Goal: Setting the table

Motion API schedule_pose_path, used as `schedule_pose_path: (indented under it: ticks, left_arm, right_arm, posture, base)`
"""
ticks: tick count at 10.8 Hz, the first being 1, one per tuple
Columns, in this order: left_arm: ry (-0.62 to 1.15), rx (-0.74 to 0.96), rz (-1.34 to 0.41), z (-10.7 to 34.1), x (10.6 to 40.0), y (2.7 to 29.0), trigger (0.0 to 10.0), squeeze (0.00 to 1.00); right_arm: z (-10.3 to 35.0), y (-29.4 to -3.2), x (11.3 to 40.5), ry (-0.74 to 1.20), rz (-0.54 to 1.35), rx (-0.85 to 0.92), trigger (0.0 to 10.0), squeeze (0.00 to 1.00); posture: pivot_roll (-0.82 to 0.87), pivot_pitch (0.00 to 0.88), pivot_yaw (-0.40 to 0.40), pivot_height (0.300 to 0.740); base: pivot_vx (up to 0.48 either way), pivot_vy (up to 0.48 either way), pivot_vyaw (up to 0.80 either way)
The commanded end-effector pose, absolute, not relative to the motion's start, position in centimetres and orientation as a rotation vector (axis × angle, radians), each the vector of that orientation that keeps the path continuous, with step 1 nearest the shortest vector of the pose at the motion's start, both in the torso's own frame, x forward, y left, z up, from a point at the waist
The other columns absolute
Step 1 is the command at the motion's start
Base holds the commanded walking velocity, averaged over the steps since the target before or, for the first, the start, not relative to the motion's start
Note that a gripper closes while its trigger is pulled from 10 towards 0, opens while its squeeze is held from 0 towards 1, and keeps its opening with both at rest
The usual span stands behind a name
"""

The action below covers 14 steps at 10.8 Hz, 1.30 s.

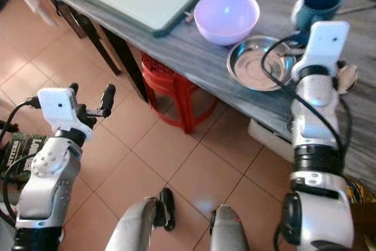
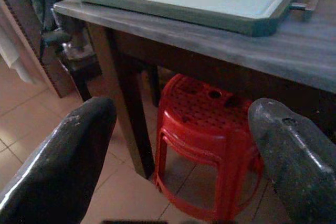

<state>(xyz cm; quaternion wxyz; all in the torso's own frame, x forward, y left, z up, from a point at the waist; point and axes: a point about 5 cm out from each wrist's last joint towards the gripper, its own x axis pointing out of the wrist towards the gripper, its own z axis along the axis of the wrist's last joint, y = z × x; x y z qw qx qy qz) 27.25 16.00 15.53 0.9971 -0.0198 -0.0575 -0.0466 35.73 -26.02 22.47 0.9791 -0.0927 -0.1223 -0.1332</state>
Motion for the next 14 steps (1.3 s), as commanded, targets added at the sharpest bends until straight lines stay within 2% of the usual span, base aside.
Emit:
schedule_pose_path:
  ticks: [1, 3, 6, 7, 8, 9, 10, 11, 12, 13, 14]
  left_arm:
    - [-0.104, -0.027, -0.083, 15.5, 26.9, 16.4, 10.0, 0.00]
    - [-0.097, -0.029, -0.089, 15.4, 26.9, 16.3, 10.0, 0.00]
    - [-0.090, -0.042, -0.094, 15.4, 27.0, 15.9, 10.0, 0.00]
    - [-0.090, -0.046, -0.096, 15.3, 27.1, 15.8, 10.0, 0.00]
    - [-0.091, -0.048, -0.097, 15.4, 27.1, 15.7, 10.0, 0.00]
    - [-0.093, -0.049, -0.097, 15.4, 27.2, 15.7, 10.0, 0.00]
    - [-0.095, -0.052, -0.095, 15.4, 27.2, 15.8, 10.0, 0.00]
    - [-0.096, -0.054, -0.092, 15.4, 27.2, 15.7, 10.0, 0.00]
    - [-0.098, -0.058, -0.091, 15.4, 27.3, 15.6, 10.0, 0.00]
    - [-0.101, -0.063, -0.091, 15.4, 27.5, 15.5, 10.0, 0.00]
    - [-0.103, -0.064, -0.092, 15.4, 27.6, 15.4, 10.0, 0.00]
  right_arm:
    - [22.3, -25.6, 35.6, -0.245, -0.249, -0.175, 10.0, 0.00]
    - [21.4, -25.0, 35.0, -0.222, -0.196, -0.165, 10.0, 0.00]
    - [21.3, -25.5, 34.3, -0.209, -0.198, -0.178, 10.0, 0.00]
    - [21.5, -25.8, 34.2, -0.212, -0.204, -0.174, 10.0, 0.41]
    - [21.7, -25.8, 34.3, -0.214, -0.209, -0.173, 10.0, 1.00]
    - [21.9, -25.9, 34.3, -0.221, -0.212, -0.183, 10.0, 1.00]
    - [22.3, -25.8, 34.2, -0.236, -0.211, -0.198, 10.0, 0.55]
    - [22.6, -25.8, 34.2, -0.251, -0.207, -0.214, 10.0, 0.56]
    - [22.9, -25.7, 34.2, -0.261, -0.203, -0.227, 10.0, 0.52]
    - [23.3, -25.5, 34.2, -0.275, -0.189, -0.245, 10.0, 0.00]
    - [23.4, -25.5, 34.2, -0.279, -0.188, -0.250, 10.0, 0.00]
  posture:
    - [0.02, 0.332, 0.144, 0.740]
    - [0.01, 0.335, 0.141, 0.740]
    - [0.00, 0.332, 0.132, 0.740]
    - [0.00, 0.330, 0.131, 0.740]
    - [0.00, 0.327, 0.129, 0.740]
    - [0.00, 0.324, 0.128, 0.740]
    - [0.00, 0.319, 0.125, 0.740]
    - [-0.01, 0.313, 0.122, 0.740]
    - [-0.01, 0.305, 0.119, 0.740]
    - [-0.02, 0.298, 0.116, 0.740]
    - [-0.02, 0.293, 0.114, 0.740]
  base:
    - [0.000, 0.000, 0.00]
    - [0.000, 0.000, 0.00]
    - [0.000, 0.000, 0.00]
    - [0.000, 0.000, 0.00]
    - [0.000, 0.000, 0.00]
    - [0.000, 0.000, 0.00]
    - [0.000, 0.000, 0.00]
    - [0.000, 0.000, 0.00]
    - [0.000, 0.000, 0.00]
    - [0.000, 0.000, 0.00]
    - [0.000, 0.000, 0.00]
